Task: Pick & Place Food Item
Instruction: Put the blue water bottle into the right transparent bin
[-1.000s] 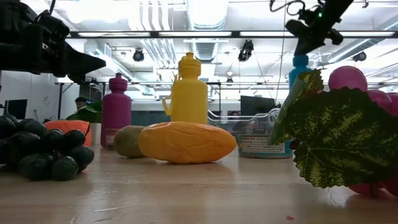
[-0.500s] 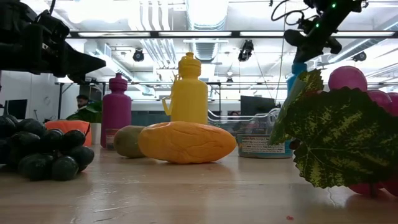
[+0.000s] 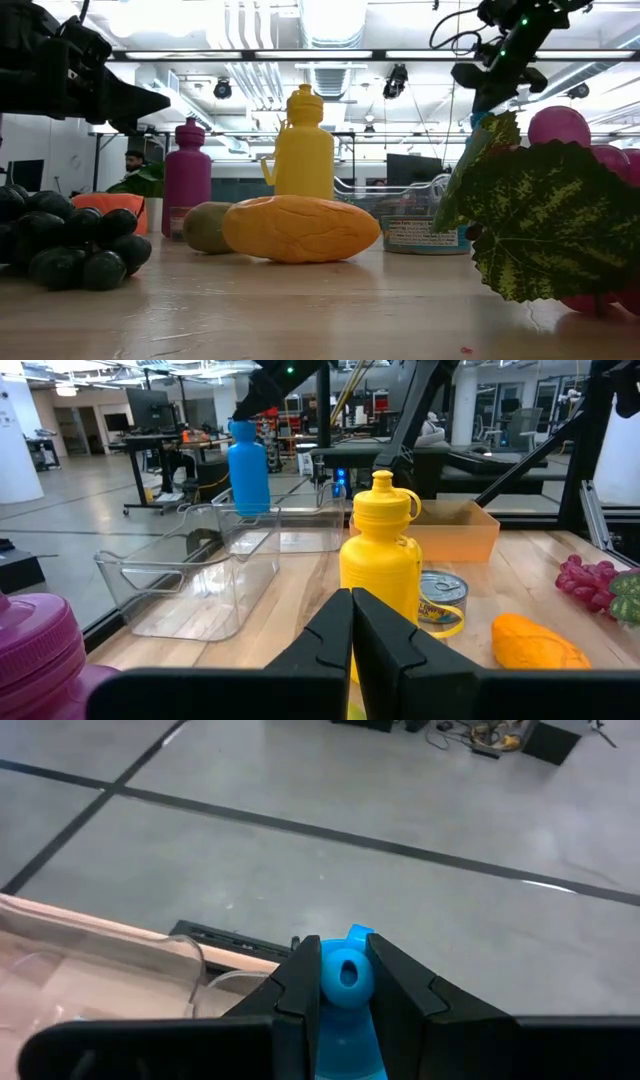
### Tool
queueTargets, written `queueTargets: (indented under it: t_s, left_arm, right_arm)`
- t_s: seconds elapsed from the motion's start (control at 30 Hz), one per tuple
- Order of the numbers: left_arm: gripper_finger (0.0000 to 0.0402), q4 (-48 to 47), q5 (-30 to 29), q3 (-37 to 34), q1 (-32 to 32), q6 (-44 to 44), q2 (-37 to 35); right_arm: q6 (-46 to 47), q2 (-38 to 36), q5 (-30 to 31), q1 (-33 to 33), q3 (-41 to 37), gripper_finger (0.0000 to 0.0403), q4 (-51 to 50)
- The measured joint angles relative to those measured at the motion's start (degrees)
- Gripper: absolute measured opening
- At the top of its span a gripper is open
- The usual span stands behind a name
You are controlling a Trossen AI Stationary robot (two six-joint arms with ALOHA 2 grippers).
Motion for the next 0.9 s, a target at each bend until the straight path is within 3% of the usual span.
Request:
queueTargets:
  t_s: [0.47,0.9]
  left_arm:
    - [0.0015,0.0,0.0,0.0,0.0,0.0,0.0]
    - [0.0015,0.0,0.0,0.0,0.0,0.0,0.0]
  right_arm:
    - [0.8,3.9,4.6,0.4,0.0,0.0059,0.1]
    - [2.0,8.7,5.3,0.3,-0.1,0.0067,0.2]
